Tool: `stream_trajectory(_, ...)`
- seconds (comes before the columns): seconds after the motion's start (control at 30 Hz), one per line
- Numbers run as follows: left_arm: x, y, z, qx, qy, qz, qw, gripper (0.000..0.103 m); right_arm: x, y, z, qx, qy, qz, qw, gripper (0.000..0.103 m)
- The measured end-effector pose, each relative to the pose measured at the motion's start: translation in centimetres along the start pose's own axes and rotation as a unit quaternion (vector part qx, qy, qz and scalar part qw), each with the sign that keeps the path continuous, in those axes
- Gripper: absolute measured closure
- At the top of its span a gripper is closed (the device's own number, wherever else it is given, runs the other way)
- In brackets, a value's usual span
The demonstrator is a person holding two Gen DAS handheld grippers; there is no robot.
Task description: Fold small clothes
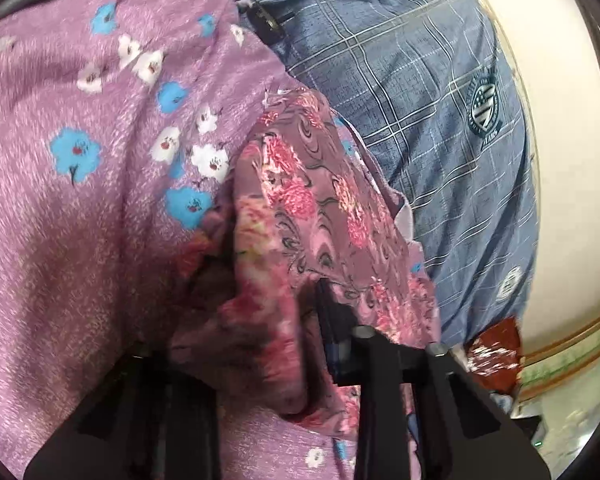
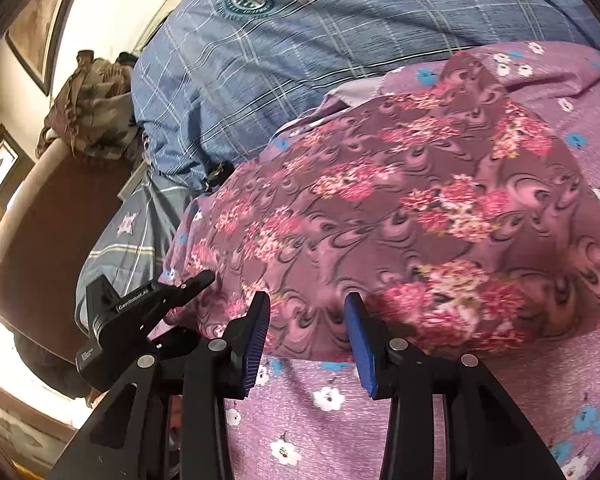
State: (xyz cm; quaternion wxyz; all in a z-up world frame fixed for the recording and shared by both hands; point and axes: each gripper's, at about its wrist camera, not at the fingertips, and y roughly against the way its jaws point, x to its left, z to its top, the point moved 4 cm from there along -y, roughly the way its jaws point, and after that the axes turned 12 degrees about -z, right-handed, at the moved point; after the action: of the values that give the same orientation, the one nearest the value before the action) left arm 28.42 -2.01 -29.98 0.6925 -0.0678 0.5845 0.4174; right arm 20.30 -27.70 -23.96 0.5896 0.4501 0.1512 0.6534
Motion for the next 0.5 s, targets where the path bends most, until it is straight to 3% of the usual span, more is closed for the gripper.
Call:
stream_trajectory(0.13,-0.3,0.3,0.2,-0.001,-0.011,-0.003,0.9999,0.096,-0.1,0.0,-0.2,0.016,-0.007,0.015,1.0,0.06)
stream_trajectory(0.27,-0.7,0.7,0.7,-0.002,-0.008,-0.028,0.9996,0.096,-3.3,0.8,-0.7,0.049,-0.092,0.052,0.993,0.056)
stream_trajectory(0.33,-0.6,0.7,0.9,0.004,0.0,-0.033,0.9995,0.094,-6.2,1.7,-1.1,0.054,-0.158,0.063,0.984,0.043)
stream_trajectory(0.5,-0.2,0.6,0.8,0.014,0.014,-0.03,0.9994,0.094,-12.5,3.5,-2.8,0.04,-0.297,0.047,0.953,0.029)
